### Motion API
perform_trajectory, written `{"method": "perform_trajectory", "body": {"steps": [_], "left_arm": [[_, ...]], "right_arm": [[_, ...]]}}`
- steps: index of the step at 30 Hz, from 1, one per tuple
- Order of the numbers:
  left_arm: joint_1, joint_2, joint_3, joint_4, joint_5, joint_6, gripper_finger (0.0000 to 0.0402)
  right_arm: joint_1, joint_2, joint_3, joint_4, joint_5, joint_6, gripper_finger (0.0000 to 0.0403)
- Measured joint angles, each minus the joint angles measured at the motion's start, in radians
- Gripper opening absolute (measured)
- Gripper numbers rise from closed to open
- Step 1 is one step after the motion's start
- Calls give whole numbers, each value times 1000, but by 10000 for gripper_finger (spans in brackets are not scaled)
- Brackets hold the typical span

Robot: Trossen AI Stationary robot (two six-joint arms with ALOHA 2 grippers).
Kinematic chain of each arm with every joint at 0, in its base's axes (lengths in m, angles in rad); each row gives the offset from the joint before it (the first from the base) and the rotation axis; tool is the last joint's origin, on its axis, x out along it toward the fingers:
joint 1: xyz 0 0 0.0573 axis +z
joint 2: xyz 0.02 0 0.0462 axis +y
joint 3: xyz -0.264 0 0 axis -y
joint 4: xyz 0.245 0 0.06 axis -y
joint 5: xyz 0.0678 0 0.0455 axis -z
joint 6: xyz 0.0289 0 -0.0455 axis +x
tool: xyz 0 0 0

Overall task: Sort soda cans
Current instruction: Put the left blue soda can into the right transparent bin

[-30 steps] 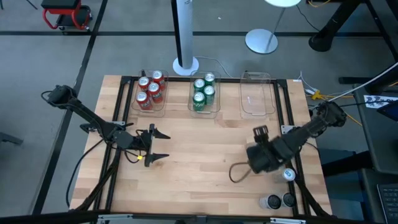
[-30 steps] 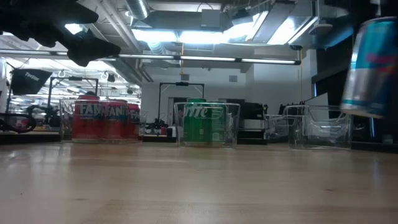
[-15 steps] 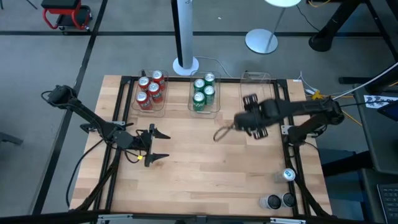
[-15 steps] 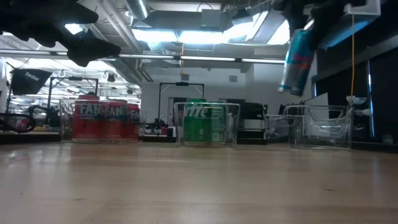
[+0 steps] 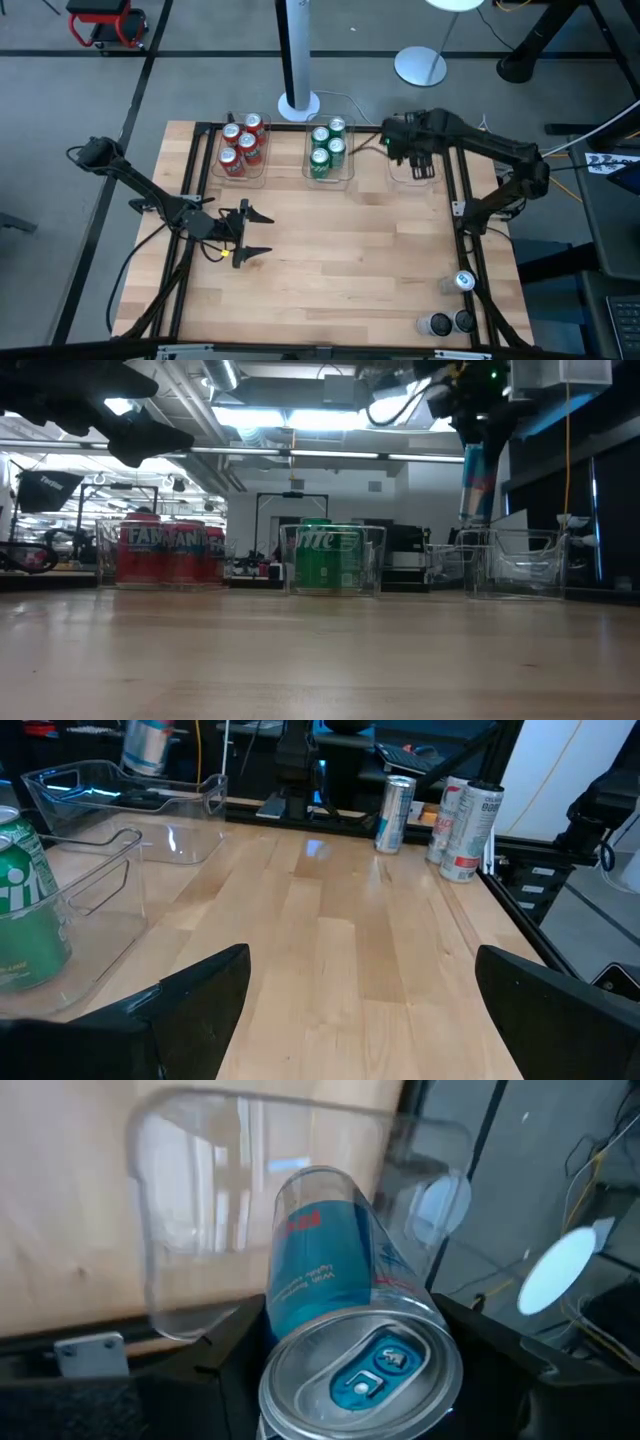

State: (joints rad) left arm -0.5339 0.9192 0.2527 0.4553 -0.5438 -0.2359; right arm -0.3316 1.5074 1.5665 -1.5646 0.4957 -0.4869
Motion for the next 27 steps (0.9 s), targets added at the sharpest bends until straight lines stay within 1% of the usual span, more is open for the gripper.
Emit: {"method": "perform_trajectory", "body": {"steps": [5,12,18,23,27], "left_arm": [[0,0,0,0,0,2,375],[0,0,0,0,0,7,375],[0,0,0,0,0,15,375],[0,0,0,5,0,41,375],[0,0,0,7,0,67,375]], "right_arm": [[-121,-1,-22,66,-8,-59,234],[-272,-1,-125,184,-61,-149,234],[-374,-1,-197,229,-76,-203,234],[-445,-1,-240,286,-108,-252,234],[-498,-1,-276,357,-153,-286,234]]}}
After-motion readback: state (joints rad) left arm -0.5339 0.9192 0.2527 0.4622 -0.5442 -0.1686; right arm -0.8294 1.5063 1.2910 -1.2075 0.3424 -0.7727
